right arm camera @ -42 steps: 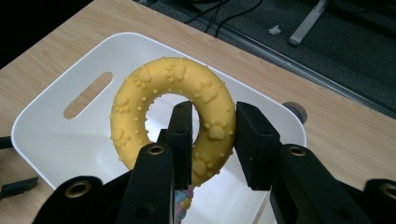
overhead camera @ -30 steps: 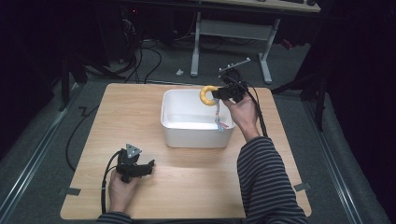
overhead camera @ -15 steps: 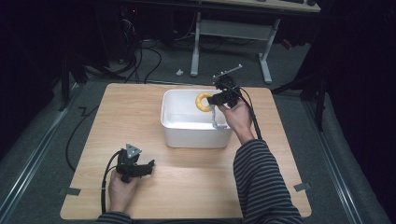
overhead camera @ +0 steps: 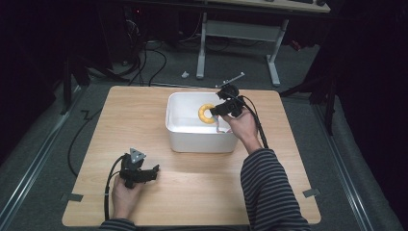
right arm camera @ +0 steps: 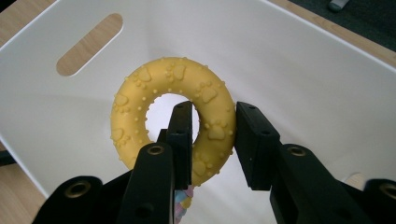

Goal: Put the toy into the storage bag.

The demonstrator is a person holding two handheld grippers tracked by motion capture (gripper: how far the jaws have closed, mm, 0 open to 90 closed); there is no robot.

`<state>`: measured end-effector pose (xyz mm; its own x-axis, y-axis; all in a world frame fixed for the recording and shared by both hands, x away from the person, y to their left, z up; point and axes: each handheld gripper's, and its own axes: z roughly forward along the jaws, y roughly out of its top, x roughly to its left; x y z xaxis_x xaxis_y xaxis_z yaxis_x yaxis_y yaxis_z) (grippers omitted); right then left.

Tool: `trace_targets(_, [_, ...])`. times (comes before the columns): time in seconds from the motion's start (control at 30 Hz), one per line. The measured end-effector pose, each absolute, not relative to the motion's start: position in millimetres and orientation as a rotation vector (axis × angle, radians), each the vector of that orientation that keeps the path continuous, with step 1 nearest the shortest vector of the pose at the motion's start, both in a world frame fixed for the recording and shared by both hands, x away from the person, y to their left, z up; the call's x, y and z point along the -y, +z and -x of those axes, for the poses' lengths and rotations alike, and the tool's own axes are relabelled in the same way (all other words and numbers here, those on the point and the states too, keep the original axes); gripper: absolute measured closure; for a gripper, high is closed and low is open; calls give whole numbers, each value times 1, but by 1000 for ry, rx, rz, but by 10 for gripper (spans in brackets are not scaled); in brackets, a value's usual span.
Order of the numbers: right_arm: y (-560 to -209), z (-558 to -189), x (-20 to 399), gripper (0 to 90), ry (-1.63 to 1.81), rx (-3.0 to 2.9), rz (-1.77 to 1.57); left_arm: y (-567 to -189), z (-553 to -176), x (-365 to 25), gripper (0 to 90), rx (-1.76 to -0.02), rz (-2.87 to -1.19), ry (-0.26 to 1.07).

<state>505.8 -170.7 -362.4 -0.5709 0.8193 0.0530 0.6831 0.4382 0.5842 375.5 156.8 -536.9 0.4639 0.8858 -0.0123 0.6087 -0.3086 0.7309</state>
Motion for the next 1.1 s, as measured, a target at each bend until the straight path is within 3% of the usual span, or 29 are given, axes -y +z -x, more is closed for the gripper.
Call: trace_targets(1.1, [-374,-498,163,688,770,-2638,-1254,-537,-376,-157,171,-1239,-2035,523])
